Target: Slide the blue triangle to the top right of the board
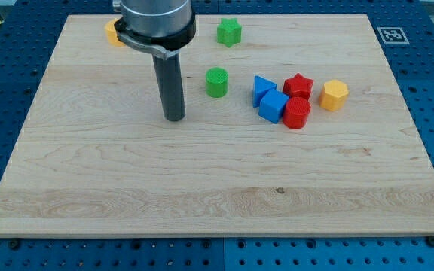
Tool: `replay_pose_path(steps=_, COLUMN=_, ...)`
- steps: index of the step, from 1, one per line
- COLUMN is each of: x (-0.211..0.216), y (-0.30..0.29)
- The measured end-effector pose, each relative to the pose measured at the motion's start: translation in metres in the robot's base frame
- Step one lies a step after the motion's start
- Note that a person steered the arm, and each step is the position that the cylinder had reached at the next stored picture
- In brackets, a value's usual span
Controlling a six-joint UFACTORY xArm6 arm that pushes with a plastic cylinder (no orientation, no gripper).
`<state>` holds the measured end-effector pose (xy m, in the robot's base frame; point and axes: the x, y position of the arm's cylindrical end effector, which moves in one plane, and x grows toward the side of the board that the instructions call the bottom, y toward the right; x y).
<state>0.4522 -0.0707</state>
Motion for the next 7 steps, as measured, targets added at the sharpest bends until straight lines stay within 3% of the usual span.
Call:
replay_pose_path(steps=3, x=0.036, y=0.047)
replay_pose_path(steps=5, x=0.036, y=0.054)
replay_pose_path(steps=7, x=0.023, y=0.108)
